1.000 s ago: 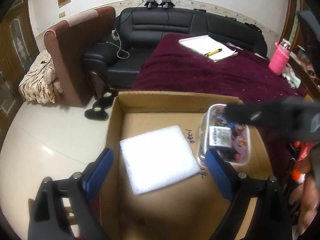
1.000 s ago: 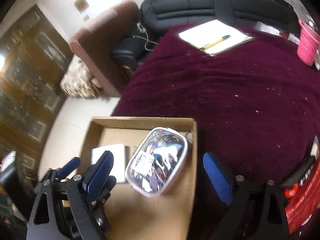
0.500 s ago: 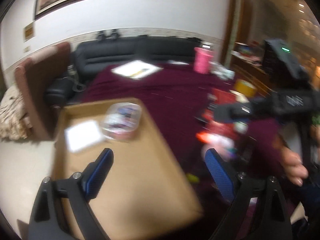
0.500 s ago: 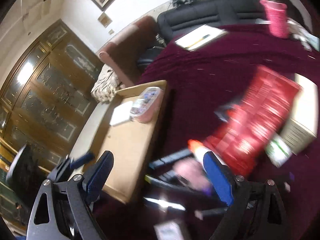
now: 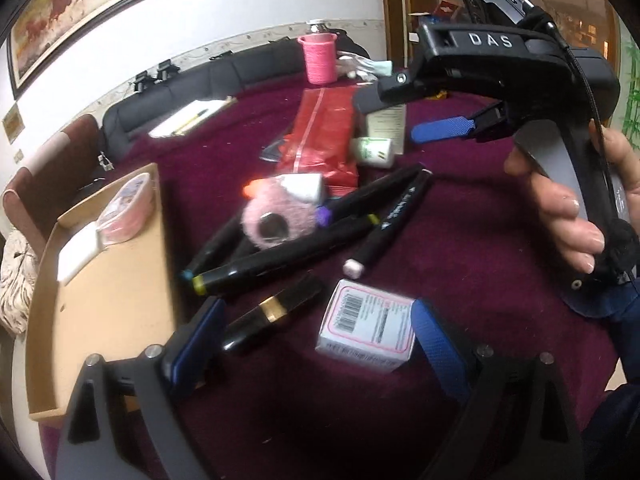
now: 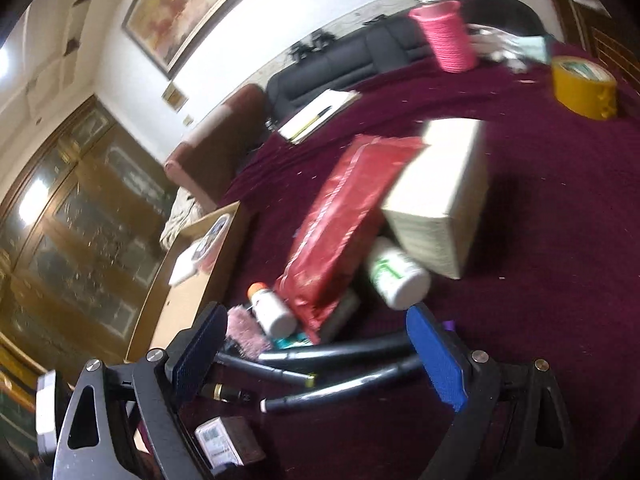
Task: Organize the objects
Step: 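Move both tools back over the cluttered table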
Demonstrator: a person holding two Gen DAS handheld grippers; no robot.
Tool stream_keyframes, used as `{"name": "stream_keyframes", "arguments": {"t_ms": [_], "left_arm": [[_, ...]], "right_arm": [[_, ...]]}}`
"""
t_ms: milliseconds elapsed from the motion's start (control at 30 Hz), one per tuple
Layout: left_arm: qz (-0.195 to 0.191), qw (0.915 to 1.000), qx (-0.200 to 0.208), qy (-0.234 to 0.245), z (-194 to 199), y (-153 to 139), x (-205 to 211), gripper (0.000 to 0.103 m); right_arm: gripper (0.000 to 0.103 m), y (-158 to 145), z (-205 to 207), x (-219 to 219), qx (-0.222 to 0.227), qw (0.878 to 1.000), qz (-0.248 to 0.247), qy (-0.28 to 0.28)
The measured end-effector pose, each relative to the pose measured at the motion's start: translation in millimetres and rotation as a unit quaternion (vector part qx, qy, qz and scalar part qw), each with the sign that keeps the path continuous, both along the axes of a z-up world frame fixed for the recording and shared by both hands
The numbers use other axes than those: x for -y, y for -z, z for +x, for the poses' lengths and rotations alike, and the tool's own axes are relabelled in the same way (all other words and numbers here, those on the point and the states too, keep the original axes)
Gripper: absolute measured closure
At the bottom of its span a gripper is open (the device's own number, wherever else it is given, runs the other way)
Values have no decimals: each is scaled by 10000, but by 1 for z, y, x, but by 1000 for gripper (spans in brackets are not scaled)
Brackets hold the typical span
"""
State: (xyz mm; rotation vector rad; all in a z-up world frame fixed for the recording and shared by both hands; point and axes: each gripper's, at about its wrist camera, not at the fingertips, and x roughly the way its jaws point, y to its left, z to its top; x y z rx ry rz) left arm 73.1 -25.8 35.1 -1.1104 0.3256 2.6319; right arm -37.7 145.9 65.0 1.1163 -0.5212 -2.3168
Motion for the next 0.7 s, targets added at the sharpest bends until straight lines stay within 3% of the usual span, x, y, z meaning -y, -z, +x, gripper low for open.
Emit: {"name": "stream_keyframes", "arguments": {"t_ms": [233,333,433,467,500,533,567,633,700], "left_arm": [[78,9993,221,294,-12,12,-26,11],[-47,9988,257,403,-18,17,-34,19],[205,9986,326,375,-30,15,-31,40],[380,9976,443,384,-36,16,-28,57],[835,9923,778,487,-44,20,-22,61],[1005,9899,874,488,-46,22,-19,63],[1128,9894,843,351,-48,20,-12,67],[1279,9881,828,232,-47,19,-5,86],[1521,9840,910,197,-49,20,3,89]], "right_arm": [[8,4,-3,-23,104,9986,40,516],[8,9,-7,-26,167,9971,119,733],[8,11,-8,-30,158,9952,250,936],[8,10,-7,-33,195,9944,259,1006],[8,9,-7,-36,268,9938,228,1058],[8,7,-6,-37,360,9932,189,1087],[8,6,-6,-37,450,9926,208,1109],[9,1,-6,-32,545,9909,482,1133],[9,-9,-8,-24,473,9896,792,1107]]}}
